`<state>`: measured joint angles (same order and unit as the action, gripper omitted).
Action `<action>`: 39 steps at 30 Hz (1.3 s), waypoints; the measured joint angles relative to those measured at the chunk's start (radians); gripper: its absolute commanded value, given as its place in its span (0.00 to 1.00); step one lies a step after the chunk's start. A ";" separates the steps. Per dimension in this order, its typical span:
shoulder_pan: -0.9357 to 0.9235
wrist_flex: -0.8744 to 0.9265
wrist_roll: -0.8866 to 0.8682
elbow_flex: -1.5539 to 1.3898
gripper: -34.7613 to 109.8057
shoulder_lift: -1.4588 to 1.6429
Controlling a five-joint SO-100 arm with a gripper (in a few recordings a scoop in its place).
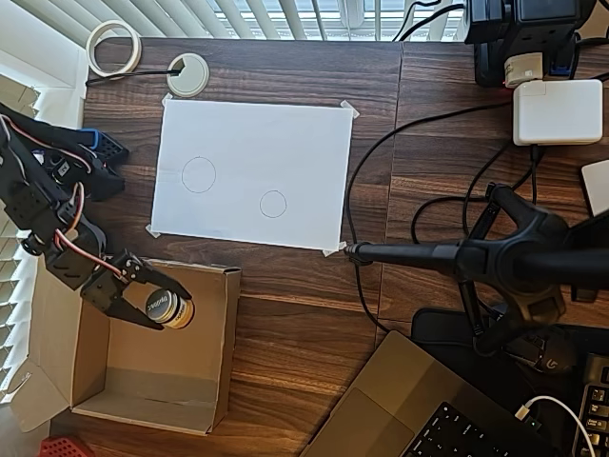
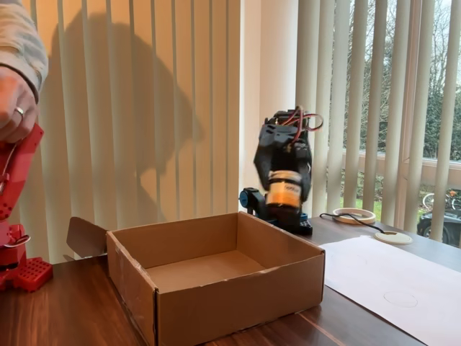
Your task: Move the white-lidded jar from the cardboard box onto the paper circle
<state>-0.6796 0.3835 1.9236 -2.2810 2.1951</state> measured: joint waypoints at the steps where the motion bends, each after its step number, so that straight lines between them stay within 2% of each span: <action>1: 0.023 0.000 -0.008 0.000 0.29 0.002; 11: 0.295 -0.006 -0.051 -0.032 0.29 -0.021; 20: 0.476 -0.041 -0.080 -0.055 0.29 -0.207; 25: 0.525 -0.091 -0.087 -0.055 0.29 -0.319; 39: 0.517 -0.247 -0.058 -0.063 0.29 -0.578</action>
<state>-0.1626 0.1365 1.8653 -2.3439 1.6168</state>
